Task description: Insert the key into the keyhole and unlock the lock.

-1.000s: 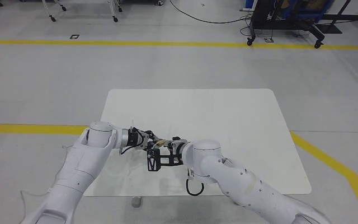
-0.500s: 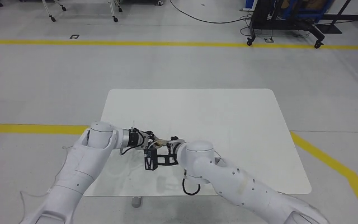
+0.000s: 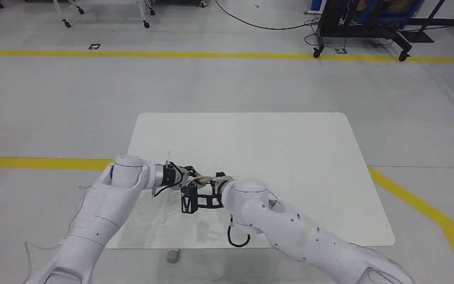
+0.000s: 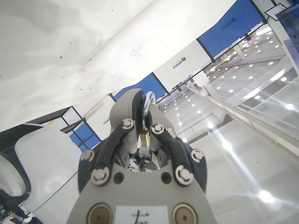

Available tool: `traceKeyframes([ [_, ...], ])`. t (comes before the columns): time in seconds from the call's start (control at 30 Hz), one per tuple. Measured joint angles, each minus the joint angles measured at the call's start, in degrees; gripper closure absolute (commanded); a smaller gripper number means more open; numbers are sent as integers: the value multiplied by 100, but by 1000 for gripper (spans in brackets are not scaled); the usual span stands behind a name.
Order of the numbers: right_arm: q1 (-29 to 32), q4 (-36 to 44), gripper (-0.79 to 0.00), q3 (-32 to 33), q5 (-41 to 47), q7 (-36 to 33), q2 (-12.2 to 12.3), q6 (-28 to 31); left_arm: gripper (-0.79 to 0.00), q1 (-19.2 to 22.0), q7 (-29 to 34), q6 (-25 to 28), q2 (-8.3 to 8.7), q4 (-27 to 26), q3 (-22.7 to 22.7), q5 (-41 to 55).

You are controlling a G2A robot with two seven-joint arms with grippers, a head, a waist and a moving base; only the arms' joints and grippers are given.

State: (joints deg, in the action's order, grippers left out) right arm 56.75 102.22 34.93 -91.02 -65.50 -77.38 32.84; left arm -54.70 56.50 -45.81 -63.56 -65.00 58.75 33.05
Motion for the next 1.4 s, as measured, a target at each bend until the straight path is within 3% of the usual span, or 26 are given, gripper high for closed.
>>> traceKeyframes([
  [0.97,-245,-597,0,-72,-22,-31,-297,-317,0,46,-104,144,65,40,-116,200],
  [1.4,-248,-595,0,-182,-274,-421,-417,-413,0,35,-299,238,90,-33,-160,172],
])
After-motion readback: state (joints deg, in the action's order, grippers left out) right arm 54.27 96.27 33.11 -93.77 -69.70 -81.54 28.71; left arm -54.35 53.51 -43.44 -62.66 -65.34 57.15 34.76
